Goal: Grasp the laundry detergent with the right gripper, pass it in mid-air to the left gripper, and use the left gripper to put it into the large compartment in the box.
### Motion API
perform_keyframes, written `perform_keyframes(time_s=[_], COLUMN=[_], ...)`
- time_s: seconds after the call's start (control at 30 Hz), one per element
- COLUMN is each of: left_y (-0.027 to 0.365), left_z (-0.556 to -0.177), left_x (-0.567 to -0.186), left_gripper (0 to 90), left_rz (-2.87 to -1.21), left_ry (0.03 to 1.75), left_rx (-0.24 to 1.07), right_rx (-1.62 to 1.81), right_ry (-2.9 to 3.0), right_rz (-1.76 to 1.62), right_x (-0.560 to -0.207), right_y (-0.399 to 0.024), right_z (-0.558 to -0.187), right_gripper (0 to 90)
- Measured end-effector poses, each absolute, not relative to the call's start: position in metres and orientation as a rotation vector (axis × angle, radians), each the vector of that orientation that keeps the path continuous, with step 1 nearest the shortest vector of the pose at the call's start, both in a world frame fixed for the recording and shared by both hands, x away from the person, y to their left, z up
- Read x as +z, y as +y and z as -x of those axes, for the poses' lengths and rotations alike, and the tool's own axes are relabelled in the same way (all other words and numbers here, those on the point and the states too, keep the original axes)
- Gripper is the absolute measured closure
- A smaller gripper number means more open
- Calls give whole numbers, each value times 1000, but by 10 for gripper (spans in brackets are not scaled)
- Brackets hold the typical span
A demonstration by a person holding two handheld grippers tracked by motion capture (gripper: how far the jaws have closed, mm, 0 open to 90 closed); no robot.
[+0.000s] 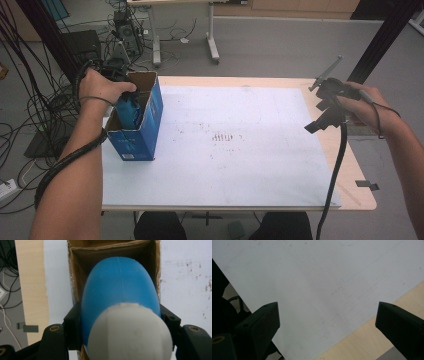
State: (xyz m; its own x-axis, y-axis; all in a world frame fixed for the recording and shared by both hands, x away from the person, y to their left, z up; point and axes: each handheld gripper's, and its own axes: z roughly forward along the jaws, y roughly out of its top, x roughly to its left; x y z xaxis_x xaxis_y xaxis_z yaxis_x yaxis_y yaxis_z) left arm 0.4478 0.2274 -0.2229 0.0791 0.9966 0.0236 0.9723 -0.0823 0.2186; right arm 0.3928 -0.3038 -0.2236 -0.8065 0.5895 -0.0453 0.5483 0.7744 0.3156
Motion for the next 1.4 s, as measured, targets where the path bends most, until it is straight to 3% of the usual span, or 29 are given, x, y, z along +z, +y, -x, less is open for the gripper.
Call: perform_keyframes(time_s=[0.7,1.4], left_y=[230,227], left_z=[-442,-442], left_x=[-259,-272], left_gripper=[377,377], left_rz=[-2178,-2178], left_ry=[2031,2022], left_rx=[294,285], right_rx=[427,414], right_ry=[2820,2824], right_rz=[-915,-905], right_x=[-226,-227], right_y=[-306,-302], right_z=[-391,-391], right_gripper=[52,53])
